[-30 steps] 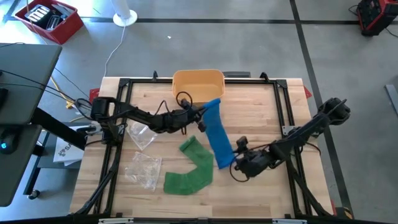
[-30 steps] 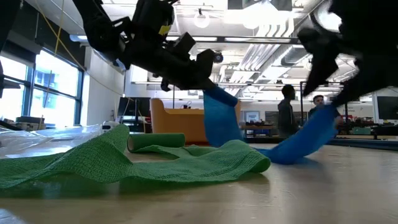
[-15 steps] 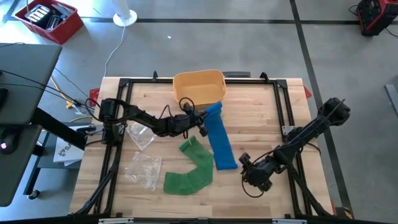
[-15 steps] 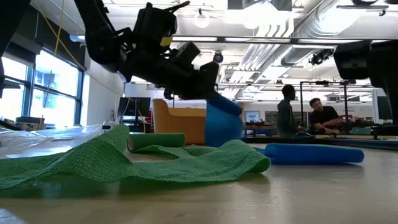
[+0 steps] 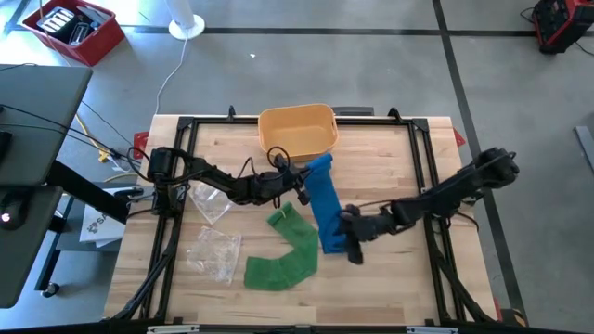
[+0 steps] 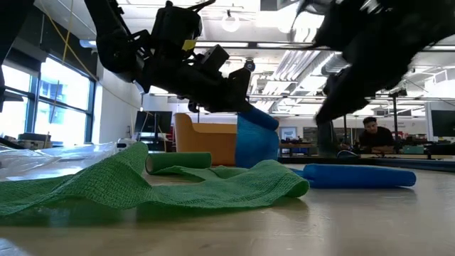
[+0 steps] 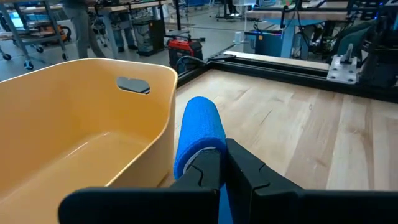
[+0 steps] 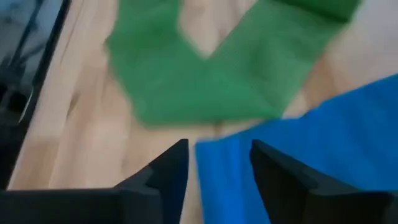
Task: Roll bandage
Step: Roll the blue bandage
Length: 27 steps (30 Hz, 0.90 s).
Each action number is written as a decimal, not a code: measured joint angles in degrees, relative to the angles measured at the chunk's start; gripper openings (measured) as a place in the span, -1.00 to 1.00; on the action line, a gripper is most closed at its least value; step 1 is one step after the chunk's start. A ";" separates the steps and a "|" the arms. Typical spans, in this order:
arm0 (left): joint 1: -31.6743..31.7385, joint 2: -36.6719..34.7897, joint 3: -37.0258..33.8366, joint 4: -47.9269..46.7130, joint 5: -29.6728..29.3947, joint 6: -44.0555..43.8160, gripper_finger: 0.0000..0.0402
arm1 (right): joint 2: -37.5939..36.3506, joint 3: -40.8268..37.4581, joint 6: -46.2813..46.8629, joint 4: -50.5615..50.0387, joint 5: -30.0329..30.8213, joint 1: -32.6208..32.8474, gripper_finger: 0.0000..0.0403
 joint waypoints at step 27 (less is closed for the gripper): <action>0.88 0.00 -0.02 -1.11 -6.26 4.61 -1.00 | 11.66 -0.04 -3.78 5.21 -19.71 12.14 -1.00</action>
